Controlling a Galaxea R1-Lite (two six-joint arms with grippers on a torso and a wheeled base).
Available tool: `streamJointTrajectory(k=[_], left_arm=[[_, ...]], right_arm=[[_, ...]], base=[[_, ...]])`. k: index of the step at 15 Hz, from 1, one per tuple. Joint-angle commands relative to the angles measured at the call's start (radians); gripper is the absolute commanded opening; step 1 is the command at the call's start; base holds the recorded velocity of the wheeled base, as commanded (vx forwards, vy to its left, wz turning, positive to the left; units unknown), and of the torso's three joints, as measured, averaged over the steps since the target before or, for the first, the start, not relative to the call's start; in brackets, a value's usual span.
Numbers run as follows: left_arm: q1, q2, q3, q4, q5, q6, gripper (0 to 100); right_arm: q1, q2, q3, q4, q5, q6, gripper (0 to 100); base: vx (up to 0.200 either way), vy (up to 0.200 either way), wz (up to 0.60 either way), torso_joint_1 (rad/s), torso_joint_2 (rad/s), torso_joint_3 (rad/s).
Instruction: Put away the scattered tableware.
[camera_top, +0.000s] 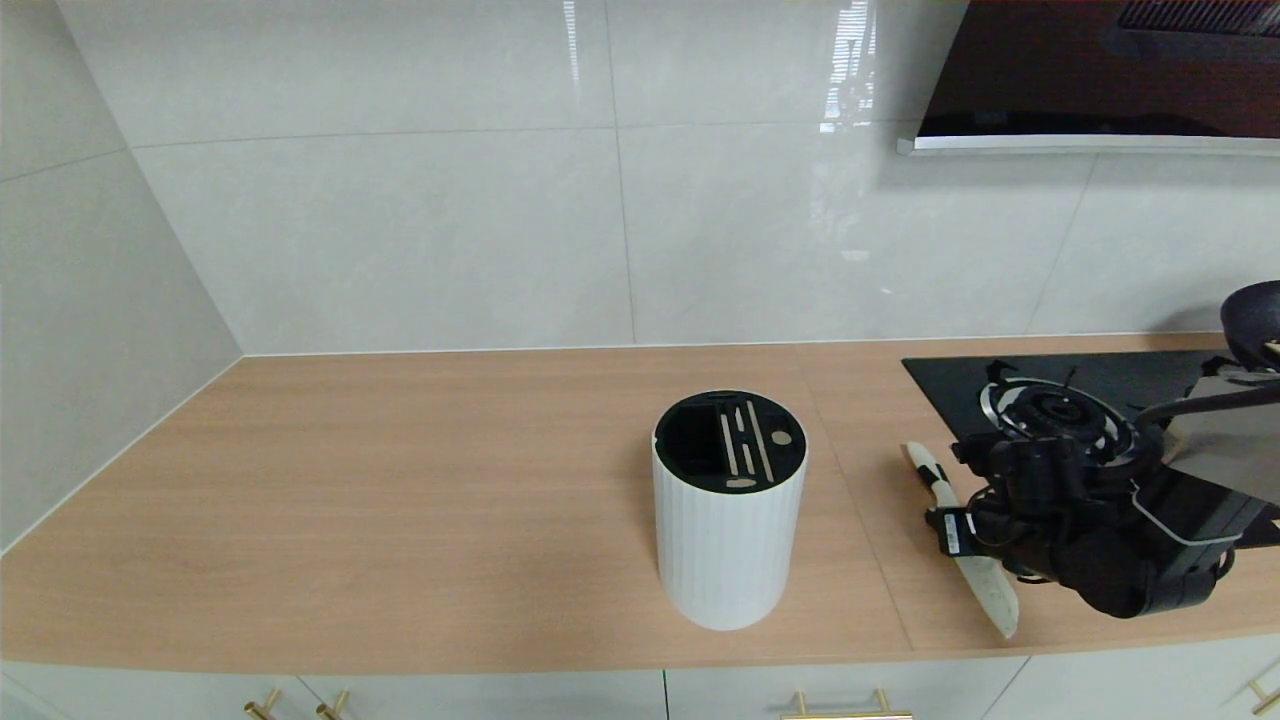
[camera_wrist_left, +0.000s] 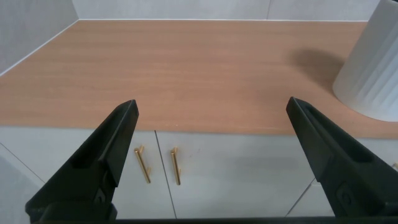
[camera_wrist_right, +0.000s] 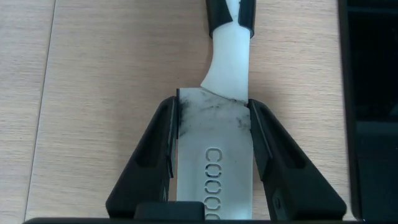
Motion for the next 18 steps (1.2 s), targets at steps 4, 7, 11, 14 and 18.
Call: streamJointTrajectory(k=[4, 7, 11, 14, 18], left_arm=[[0.001, 0.002, 0.0, -0.001, 0.0, -0.001, 100], [0.001, 0.002, 0.0, -0.001, 0.0, 0.005, 100], [0.001, 0.002, 0.0, -0.001, 0.0, 0.001, 100], [-0.001, 0.009, -0.01, -0.002, -0.018, 0.047, 100], [-0.001, 0.408, -0.443, 0.082, -0.202, 0.119, 100]], right_arm=[[0.0, -0.003, 0.0, 0.003, -0.014, 0.0, 0], [-0.001, -0.077, 0.013, -0.014, -0.017, 0.018, 0], [-0.003, -0.23, 0.033, -0.006, -0.017, 0.017, 0], [0.01, -0.416, 0.034, 0.081, -0.017, 0.018, 0], [0.148, -0.6, -0.009, 0.147, -0.019, 0.024, 0]], base=[[0.0, 0.0, 0.0, 0.0, 0.0, 0.0], [0.0, 0.0, 0.0, 0.0, 0.0, 0.0], [0.0, 0.0, 0.0, 0.0, 0.0, 0.0], [0.0, 0.0, 0.0, 0.0, 0.0, 0.0], [0.0, 0.0, 0.0, 0.0, 0.0, 0.0]])
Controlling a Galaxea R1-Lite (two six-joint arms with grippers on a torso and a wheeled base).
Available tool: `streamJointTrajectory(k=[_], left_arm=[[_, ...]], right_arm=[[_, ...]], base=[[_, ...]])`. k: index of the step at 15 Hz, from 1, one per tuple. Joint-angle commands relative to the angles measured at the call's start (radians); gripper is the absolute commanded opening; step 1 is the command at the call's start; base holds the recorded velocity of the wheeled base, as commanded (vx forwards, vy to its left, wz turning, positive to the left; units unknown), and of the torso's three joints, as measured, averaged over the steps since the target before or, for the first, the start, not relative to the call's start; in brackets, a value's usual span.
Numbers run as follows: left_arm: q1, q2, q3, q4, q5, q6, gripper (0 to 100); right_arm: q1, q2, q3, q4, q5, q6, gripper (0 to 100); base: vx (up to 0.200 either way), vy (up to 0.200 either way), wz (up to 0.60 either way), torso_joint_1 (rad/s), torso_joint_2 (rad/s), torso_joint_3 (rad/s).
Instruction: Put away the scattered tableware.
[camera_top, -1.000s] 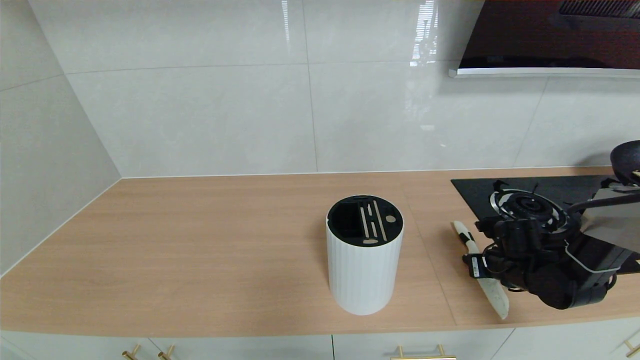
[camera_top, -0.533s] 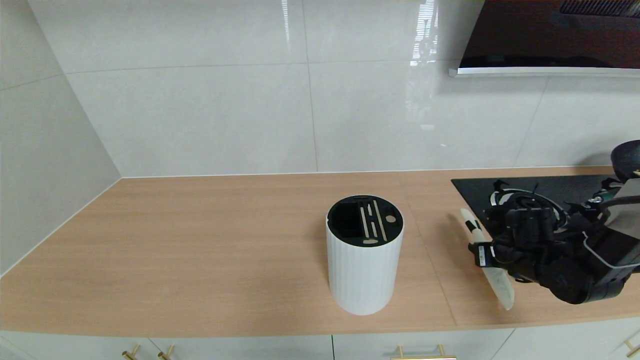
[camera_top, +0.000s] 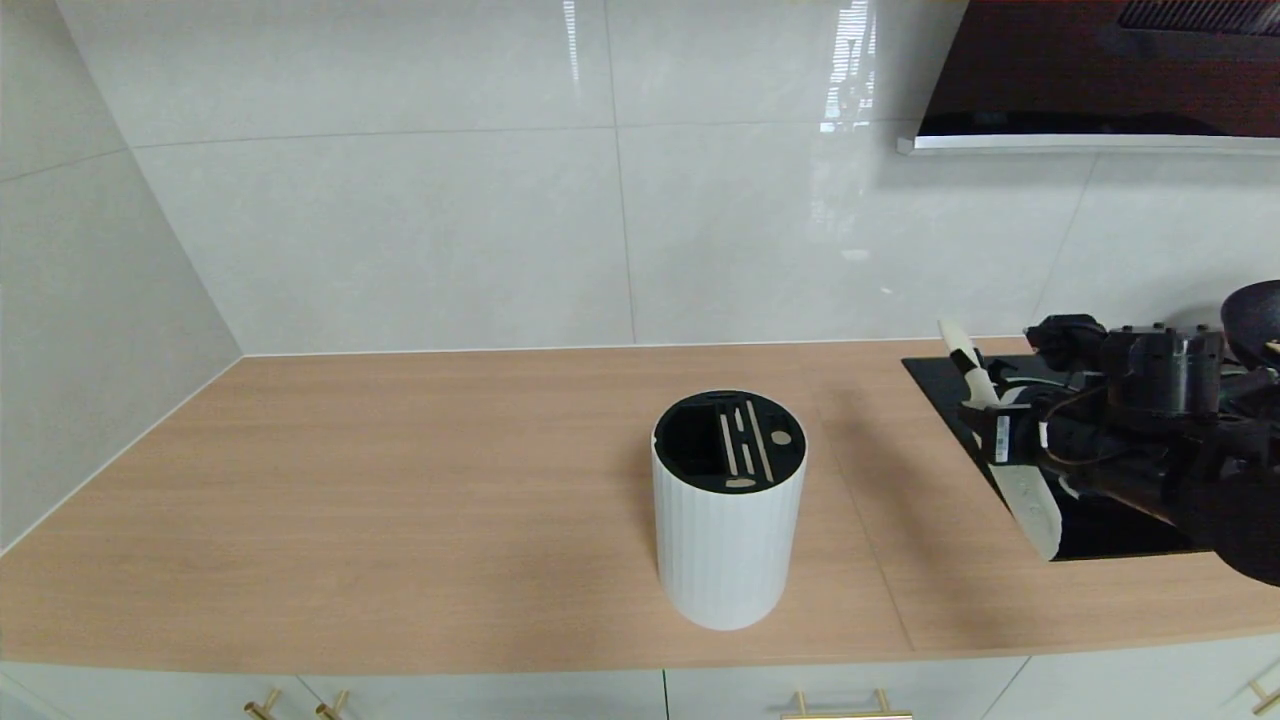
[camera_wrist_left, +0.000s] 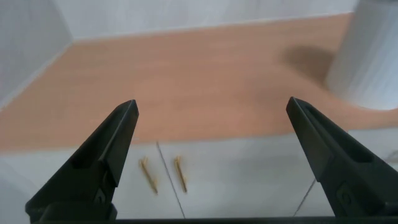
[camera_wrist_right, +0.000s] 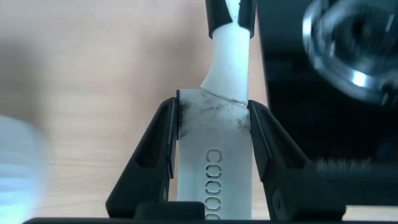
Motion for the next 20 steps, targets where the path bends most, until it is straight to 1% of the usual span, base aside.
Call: streamJointTrajectory(k=[1, 2, 3, 4, 5, 6, 7, 8, 9, 10, 11, 12, 14, 15, 16, 17, 18, 19, 20], left_arm=[[0.0, 0.429, -0.341, 0.039, -0.132, 0.015, 100], [-0.001, 0.544, -0.41, 0.039, -0.163, 0.015, 100], [-0.044, 0.685, -0.479, 0.032, -0.179, -0.005, 100], [-0.113, 0.777, -0.514, 0.004, -0.179, -0.051, 100], [-0.161, 0.831, -0.52, -0.034, -0.179, -0.098, 100], [-0.271, 0.941, -0.516, -0.181, -0.181, -0.235, 100], [-0.331, 1.019, -0.505, -0.29, -0.182, -0.316, 100], [-0.353, 1.088, -0.494, -0.376, -0.182, -0.339, 100], [-0.366, 1.166, -0.486, -0.47, -0.181, -0.338, 100], [-0.386, 1.22, -0.482, -0.547, -0.179, -0.345, 100], [-0.431, 1.265, -0.483, -0.608, -0.179, -0.378, 100], [-0.472, 1.283, -0.486, -0.629, -0.178, -0.419, 100], [-0.598, 1.324, -0.512, -0.652, -0.182, -0.58, 100], [-0.624, 1.357, -0.539, -0.658, -0.181, -0.626, 100], [-0.63, 1.374, -0.549, -0.665, -0.181, -0.643, 100], [-0.636, 1.421, -0.552, -0.715, -0.181, -0.672, 100], [-0.647, 1.461, -0.554, -0.767, -0.178, -0.686, 100], [-0.655, 1.476, -0.552, -0.792, -0.175, -0.694, 100], [-0.673, 1.509, -0.545, -0.867, -0.159, -0.709, 100]], right_arm=[[0.105, -0.128, -0.061, 0.014, -0.002, 0.002, 0], [0.14, -0.134, -0.081, 0.014, -0.013, 0.003, 0], [0.179, -0.137, -0.09, 0.012, -0.041, 0.003, 0], [0.214, -0.135, -0.09, 0.012, -0.061, 0.011, 0], [0.234, -0.135, -0.089, 0.012, -0.067, 0.016, 0], [0.271, -0.141, -0.089, 0.009, -0.067, 0.025, 0], [0.295, -0.151, -0.086, 0.006, -0.067, 0.043, 0], [0.324, -0.163, -0.083, 0.006, -0.067, 0.06, 0], [0.353, -0.177, -0.072, 0.006, -0.065, 0.062, 0], [0.39, -0.191, -0.06, 0.006, -0.067, 0.06, 0], [0.43, -0.2, -0.058, 0.006, -0.07, 0.06, 0], [0.453, -0.209, -0.058, 0.012, -0.082, 0.06, 0], [0.544, -0.221, -0.06, 0.012, -0.116, 0.063, 0], [0.567, -0.224, -0.061, 0.012, -0.119, 0.065, 0], [0.617, -0.227, -0.061, 0.014, -0.12, 0.086, 0], [0.668, -0.224, -0.063, 0.029, -0.123, 0.117, 0], [0.692, -0.226, -0.063, 0.057, -0.123, 0.117, 0], [0.703, -0.224, -0.063, 0.067, -0.126, 0.117, 0], [0.732, -0.223, -0.064, 0.083, -0.13, 0.12, 0]], base=[[0.0, 0.0, 0.0, 0.0, 0.0, 0.0], [0.0, 0.0, 0.0, 0.0, 0.0, 0.0], [0.0, 0.0, 0.0, 0.0, 0.0, 0.0], [0.0, 0.0, 0.0, 0.0, 0.0, 0.0], [0.0, 0.0, 0.0, 0.0, 0.0, 0.0], [0.0, 0.0, 0.0, 0.0, 0.0, 0.0], [0.0, 0.0, 0.0, 0.0, 0.0, 0.0], [0.0, 0.0, 0.0, 0.0, 0.0, 0.0], [0.0, 0.0, 0.0, 0.0, 0.0, 0.0], [0.0, 0.0, 0.0, 0.0, 0.0, 0.0], [0.0, 0.0, 0.0, 0.0, 0.0, 0.0], [0.0, 0.0, 0.0, 0.0, 0.0, 0.0], [0.0, 0.0, 0.0, 0.0, 0.0, 0.0], [0.0, 0.0, 0.0, 0.0, 0.0, 0.0], [0.0, 0.0, 0.0, 0.0, 0.0, 0.0], [0.0, 0.0, 0.0, 0.0, 0.0, 0.0], [0.0, 0.0, 0.0, 0.0, 0.0, 0.0], [0.0, 0.0, 0.0, 0.0, 0.0, 0.0], [0.0, 0.0, 0.0, 0.0, 0.0, 0.0]])
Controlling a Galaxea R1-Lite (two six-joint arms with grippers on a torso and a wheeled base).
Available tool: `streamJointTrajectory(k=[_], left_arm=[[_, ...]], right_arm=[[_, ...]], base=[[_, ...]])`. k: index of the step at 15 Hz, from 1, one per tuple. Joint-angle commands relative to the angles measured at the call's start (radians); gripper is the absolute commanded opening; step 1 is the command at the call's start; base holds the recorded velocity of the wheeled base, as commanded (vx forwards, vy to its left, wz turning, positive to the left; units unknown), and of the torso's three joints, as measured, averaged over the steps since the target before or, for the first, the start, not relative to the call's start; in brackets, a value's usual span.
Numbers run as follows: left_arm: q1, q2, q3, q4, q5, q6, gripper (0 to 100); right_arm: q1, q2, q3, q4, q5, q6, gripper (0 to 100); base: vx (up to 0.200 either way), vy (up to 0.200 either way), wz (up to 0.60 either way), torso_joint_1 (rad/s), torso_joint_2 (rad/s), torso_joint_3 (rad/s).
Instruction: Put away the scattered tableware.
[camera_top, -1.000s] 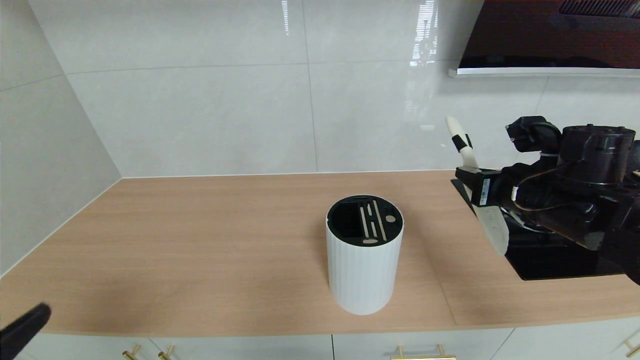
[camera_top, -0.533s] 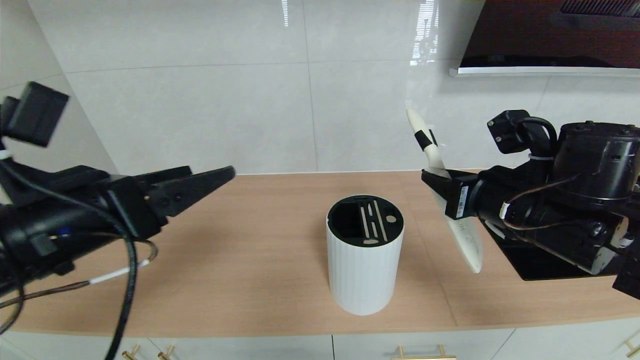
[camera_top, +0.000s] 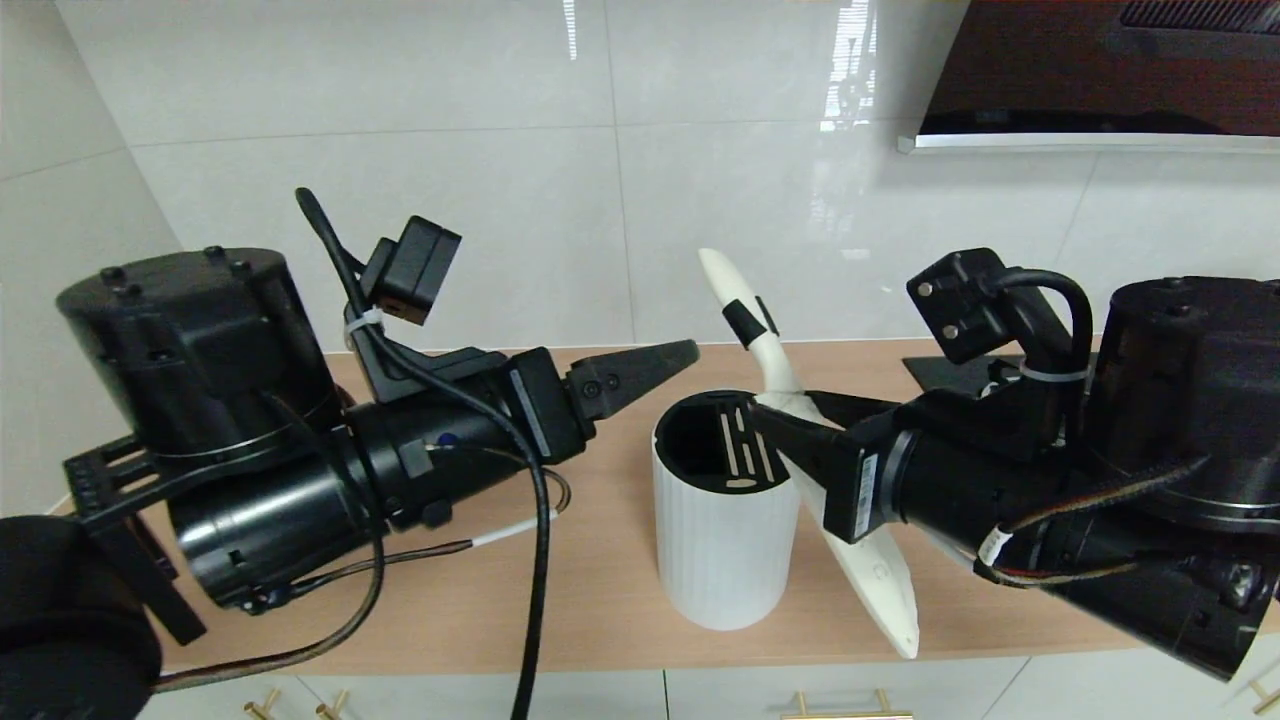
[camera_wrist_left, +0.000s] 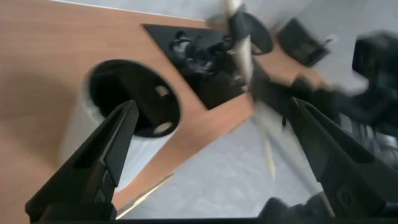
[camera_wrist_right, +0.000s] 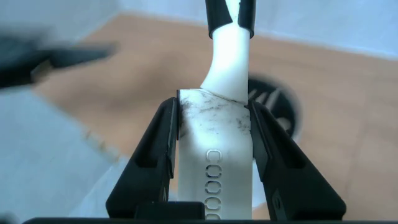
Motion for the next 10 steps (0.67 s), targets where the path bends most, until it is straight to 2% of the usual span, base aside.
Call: streamJointTrajectory(k=[1, 3, 7, 10], left_arm=[[-0.028, 0.092, 0.01, -0.057, 0.029, -0.008, 100], [-0.042, 0.106, 0.015, -0.093, 0.055, -0.009, 100], [-0.057, 0.109, 0.025, -0.155, 0.06, -0.009, 100], [-0.074, 0.126, 0.025, -0.171, 0.087, -0.009, 100]], right_arm=[[0.044, 0.007, 0.002, 0.005, -0.001, 0.004, 0], [0.066, 0.027, 0.005, 0.005, -0.016, 0.006, 0], [0.095, 0.039, 0.016, 0.005, -0.032, 0.006, 0], [0.115, 0.059, 0.022, 0.005, -0.033, 0.007, 0]], base=[[0.0, 0.0, 0.0, 0.0, 0.0, 0.0], [0.0, 0.0, 0.0, 0.0, 0.0, 0.0], [0.0, 0.0, 0.0, 0.0, 0.0, 0.0], [0.0, 0.0, 0.0, 0.0, 0.0, 0.0]])
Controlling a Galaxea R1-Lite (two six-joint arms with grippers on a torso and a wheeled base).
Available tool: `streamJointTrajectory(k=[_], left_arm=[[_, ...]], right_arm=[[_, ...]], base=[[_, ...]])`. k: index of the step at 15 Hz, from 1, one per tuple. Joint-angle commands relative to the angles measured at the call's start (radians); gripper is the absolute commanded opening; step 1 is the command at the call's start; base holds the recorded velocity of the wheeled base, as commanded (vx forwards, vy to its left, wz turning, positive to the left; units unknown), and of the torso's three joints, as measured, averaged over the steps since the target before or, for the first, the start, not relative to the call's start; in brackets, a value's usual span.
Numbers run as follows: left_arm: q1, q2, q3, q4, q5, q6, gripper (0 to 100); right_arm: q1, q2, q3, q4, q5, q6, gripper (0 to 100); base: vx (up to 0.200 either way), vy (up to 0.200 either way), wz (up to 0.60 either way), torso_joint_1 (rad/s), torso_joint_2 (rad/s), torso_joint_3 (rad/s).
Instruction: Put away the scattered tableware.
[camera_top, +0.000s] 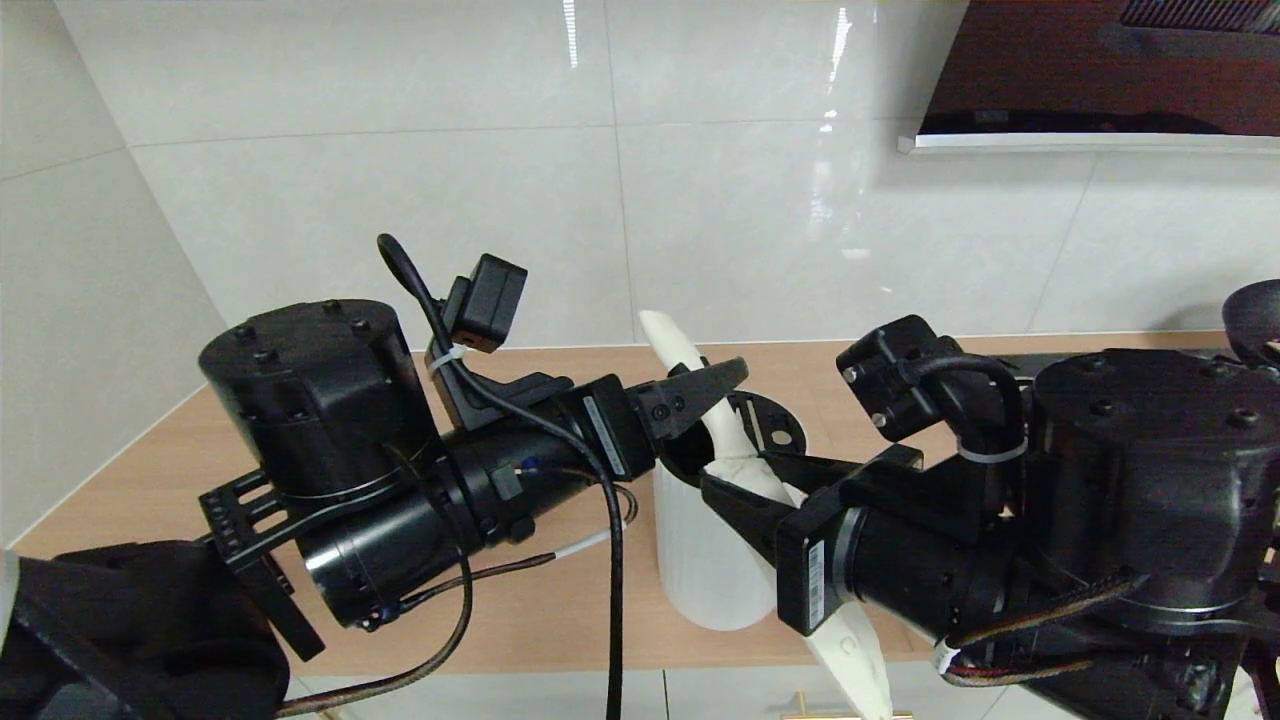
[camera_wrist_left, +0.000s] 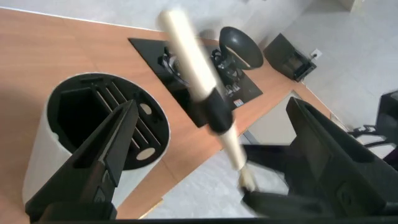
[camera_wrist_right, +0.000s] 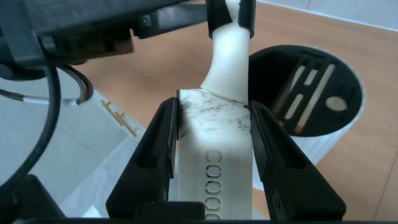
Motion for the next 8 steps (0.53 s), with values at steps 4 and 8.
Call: streamJointTrajectory(k=[4, 8], left_arm=[[-0.014, 0.019, 0.0, -0.024, 0.008, 0.0, 100], [-0.017, 0.021, 0.002, -0.038, 0.008, 0.0, 100]], right_arm=[[0.018, 0.015, 0.001, -0.007, 0.001, 0.011, 0], [0.03, 0.015, 0.001, -0.007, 0.001, 0.018, 0]], base=[[0.0, 0.0, 0.0, 0.0, 0.0, 0.0], [0.0, 0.0, 0.0, 0.0, 0.0, 0.0]])
